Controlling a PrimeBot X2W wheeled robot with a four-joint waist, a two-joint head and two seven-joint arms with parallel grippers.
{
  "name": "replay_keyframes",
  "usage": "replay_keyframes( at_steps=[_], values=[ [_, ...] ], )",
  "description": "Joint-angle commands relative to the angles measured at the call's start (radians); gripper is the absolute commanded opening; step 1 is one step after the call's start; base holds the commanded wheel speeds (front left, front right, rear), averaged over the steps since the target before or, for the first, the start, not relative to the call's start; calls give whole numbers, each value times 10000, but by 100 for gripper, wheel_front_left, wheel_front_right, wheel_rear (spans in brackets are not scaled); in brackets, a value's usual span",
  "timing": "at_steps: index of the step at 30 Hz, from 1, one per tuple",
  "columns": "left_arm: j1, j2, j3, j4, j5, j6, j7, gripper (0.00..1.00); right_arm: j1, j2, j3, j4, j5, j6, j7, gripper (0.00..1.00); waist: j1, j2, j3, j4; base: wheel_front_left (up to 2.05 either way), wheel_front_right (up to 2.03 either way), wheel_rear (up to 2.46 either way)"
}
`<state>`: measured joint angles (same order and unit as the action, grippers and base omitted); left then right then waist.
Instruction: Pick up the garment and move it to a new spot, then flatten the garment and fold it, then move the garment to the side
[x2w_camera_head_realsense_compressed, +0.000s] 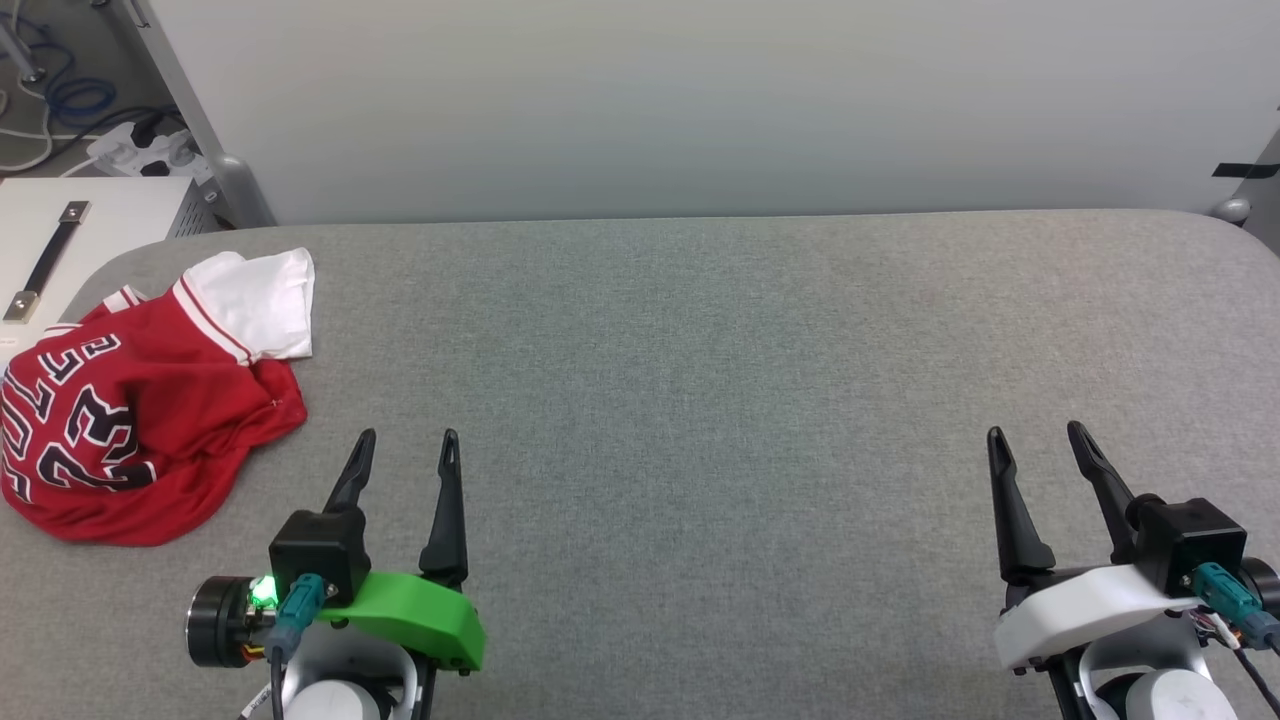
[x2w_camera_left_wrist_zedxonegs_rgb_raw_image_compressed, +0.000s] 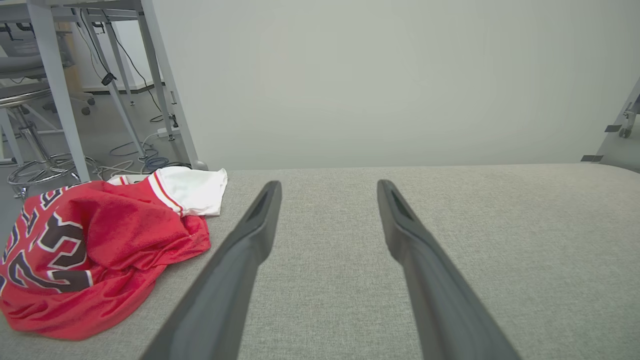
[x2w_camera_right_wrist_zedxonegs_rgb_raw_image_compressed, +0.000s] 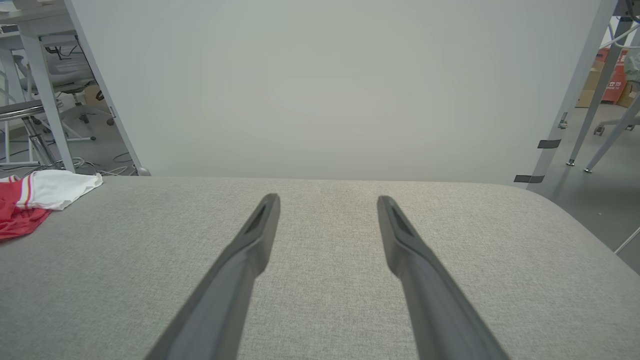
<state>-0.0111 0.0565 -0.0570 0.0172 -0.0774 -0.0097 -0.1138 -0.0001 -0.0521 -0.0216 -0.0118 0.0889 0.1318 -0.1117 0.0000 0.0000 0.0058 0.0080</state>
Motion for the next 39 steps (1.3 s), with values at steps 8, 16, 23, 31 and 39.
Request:
replay_keyframes(
  at_steps=[8,16,23,31,39],
  values=[
    [196,-33,-96,265,-176,-42,-237,100,80,10,-51,131,105,-6,-263,100,0,0,70,13,0,0,0],
    [177,-37,-196,535,-304,-68,-403,100,83,11,-38,228,193,-7,-428,100,0,0,104,20,0,0,0],
    [155,-40,-284,576,-406,-68,-550,100,81,12,-62,318,304,-7,-574,100,0,0,148,34,0,0,0],
    [152,-44,-387,635,-537,-87,-715,100,136,13,23,360,434,-8,-739,100,0,0,197,145,0,0,0],
    [102,-49,-444,749,-697,-59,-922,100,147,15,317,531,437,-9,-945,100,0,0,362,976,0,0,0]
  ],
)
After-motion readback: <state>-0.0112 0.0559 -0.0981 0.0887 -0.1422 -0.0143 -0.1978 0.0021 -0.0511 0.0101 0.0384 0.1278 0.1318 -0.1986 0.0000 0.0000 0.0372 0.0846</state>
